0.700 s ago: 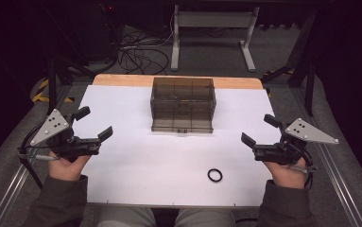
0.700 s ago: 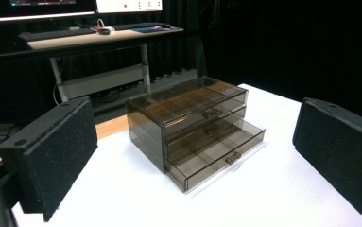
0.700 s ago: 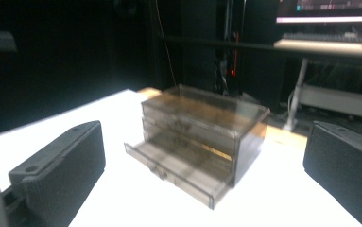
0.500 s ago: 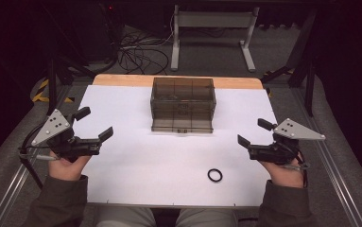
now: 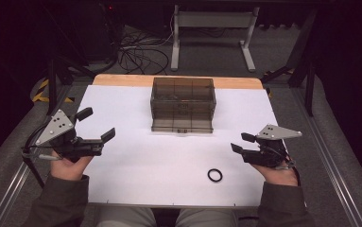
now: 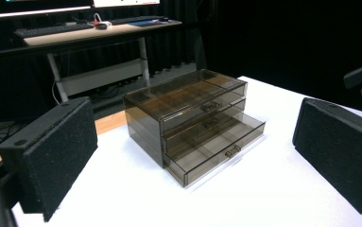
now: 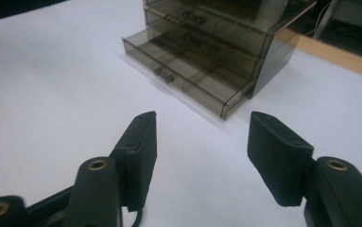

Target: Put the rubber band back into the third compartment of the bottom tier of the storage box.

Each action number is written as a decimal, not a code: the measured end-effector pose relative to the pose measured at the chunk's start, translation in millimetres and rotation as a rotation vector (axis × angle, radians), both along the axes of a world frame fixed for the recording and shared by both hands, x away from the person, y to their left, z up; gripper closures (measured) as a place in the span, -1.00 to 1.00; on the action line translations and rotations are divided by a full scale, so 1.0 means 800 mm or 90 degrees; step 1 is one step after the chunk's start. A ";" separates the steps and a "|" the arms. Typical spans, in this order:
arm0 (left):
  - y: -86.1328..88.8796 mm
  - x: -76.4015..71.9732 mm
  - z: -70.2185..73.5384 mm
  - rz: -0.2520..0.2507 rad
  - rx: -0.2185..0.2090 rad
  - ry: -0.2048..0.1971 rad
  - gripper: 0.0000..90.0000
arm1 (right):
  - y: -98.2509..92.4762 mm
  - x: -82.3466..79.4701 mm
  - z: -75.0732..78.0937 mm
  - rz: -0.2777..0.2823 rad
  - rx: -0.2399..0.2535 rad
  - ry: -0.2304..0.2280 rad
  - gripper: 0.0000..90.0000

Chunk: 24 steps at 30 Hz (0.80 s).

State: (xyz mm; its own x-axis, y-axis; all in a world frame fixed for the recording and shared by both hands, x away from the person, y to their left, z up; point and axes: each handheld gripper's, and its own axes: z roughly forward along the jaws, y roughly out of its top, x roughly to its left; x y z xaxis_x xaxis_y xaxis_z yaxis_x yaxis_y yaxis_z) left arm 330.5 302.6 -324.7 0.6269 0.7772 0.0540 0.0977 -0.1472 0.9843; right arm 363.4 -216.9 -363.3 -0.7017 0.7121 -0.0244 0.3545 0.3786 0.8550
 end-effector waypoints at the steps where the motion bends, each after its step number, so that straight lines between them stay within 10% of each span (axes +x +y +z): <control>1: 0.000 0.000 0.000 0.000 0.000 0.000 -0.97 | 0.000 0.001 -0.002 0.003 -0.002 0.006 0.02; 24: -0.003 0.001 -0.002 0.001 0.007 0.003 -0.97 | 0.025 0.023 -0.057 0.104 -0.087 0.124 0.33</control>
State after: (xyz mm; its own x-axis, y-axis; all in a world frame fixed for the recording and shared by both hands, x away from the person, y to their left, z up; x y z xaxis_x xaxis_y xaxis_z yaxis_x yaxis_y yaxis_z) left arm 331.0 300.4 -326.5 0.6263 0.7773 0.0593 0.1031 -0.1580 0.9820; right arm 381.9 -196.6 -408.9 -0.8075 0.5889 0.0335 0.4316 0.5512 0.7141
